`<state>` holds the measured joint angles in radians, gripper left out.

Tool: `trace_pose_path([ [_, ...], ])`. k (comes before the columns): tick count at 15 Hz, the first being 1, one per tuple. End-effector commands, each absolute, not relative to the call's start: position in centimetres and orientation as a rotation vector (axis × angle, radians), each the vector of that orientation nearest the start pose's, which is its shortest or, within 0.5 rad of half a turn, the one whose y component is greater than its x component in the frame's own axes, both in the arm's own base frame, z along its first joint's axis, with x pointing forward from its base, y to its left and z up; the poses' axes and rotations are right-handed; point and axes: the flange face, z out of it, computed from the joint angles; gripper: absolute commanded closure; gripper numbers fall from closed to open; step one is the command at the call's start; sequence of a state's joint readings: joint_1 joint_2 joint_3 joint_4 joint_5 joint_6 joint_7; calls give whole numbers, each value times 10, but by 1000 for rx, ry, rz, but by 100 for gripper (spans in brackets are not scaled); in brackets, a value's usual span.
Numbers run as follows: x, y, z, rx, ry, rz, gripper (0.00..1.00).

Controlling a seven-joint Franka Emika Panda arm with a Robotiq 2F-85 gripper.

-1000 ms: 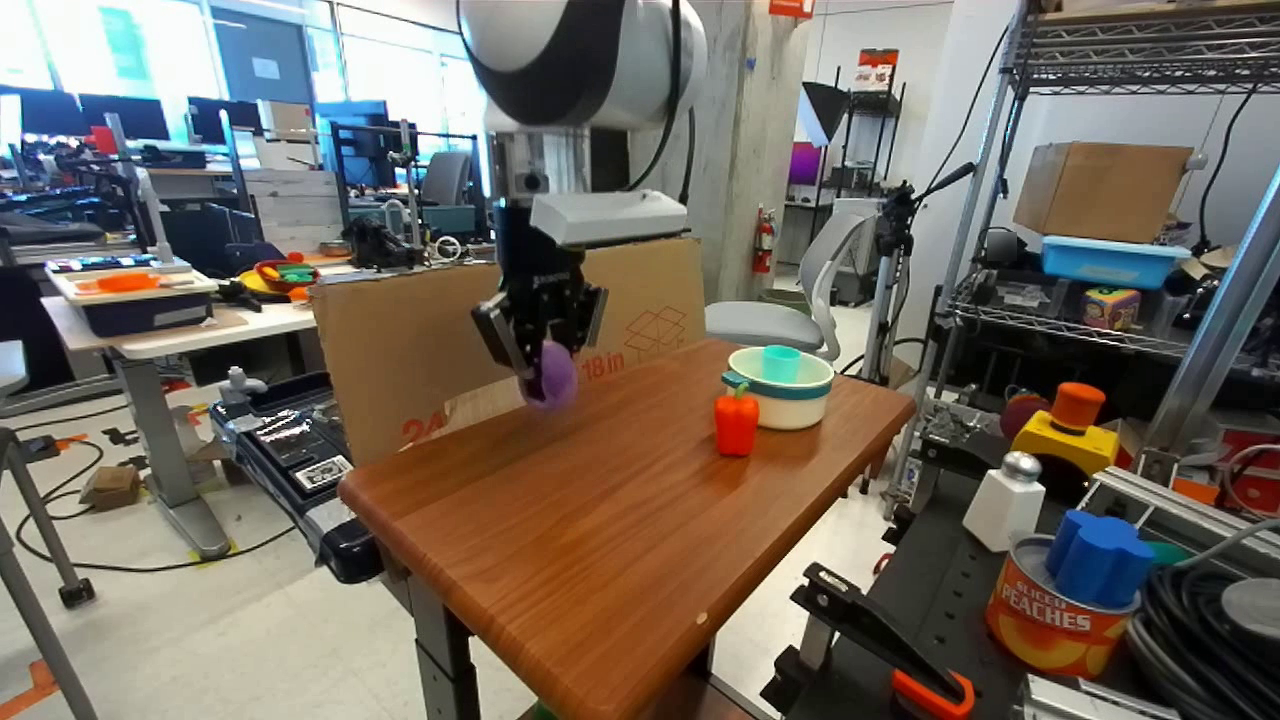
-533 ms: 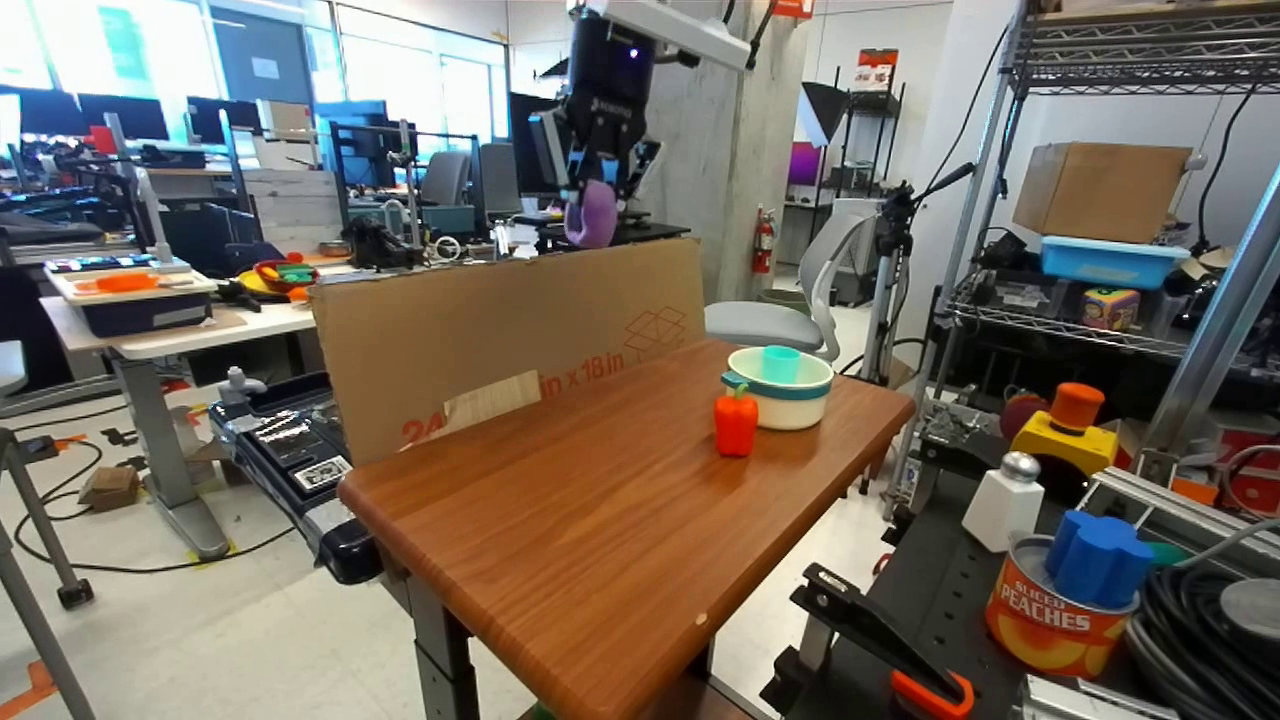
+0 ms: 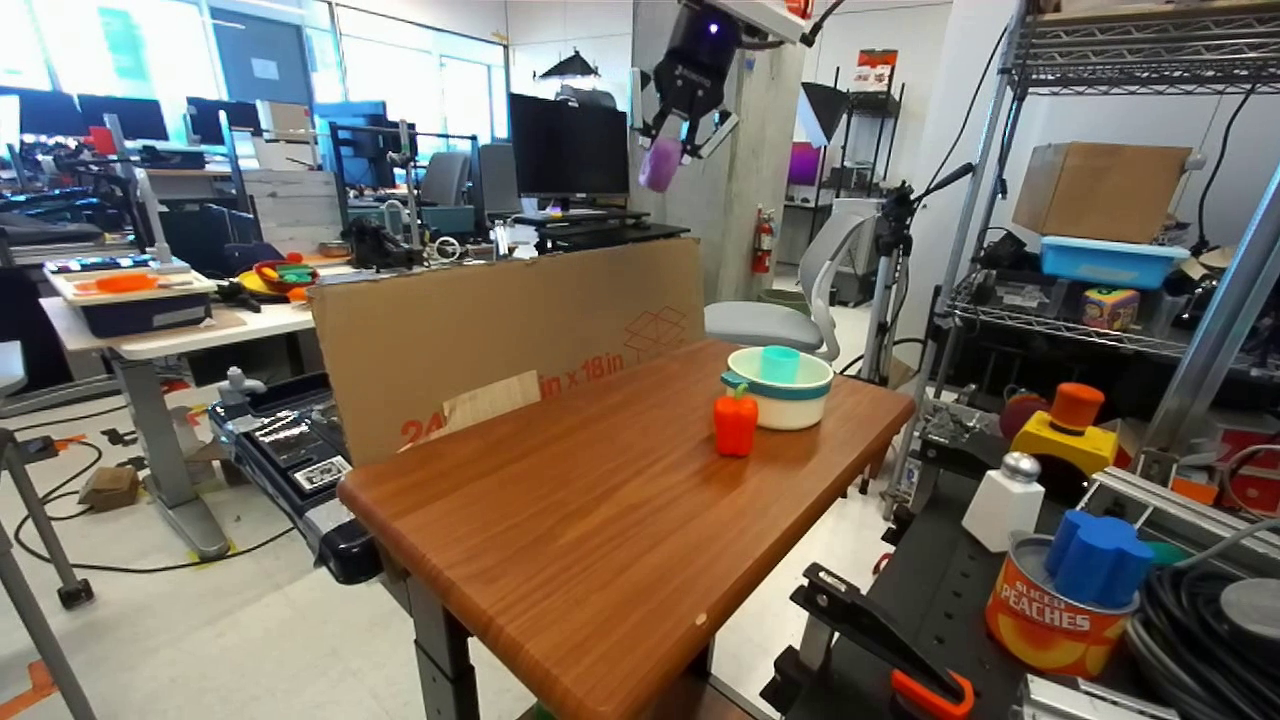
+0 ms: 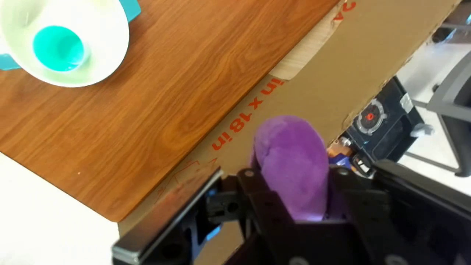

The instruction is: Pick up the purple plush toy and put it at the right of the table

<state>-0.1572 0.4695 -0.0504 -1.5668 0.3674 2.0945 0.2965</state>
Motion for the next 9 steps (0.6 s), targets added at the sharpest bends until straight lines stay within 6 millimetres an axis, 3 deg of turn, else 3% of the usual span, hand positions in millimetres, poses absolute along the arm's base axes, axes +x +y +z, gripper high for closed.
trace_pose_path([
  [1, 700, -149, 357, -2556, 1163, -35, 94],
  [9, 713, -183, 302, -2502, 1472, 38, 94],
])
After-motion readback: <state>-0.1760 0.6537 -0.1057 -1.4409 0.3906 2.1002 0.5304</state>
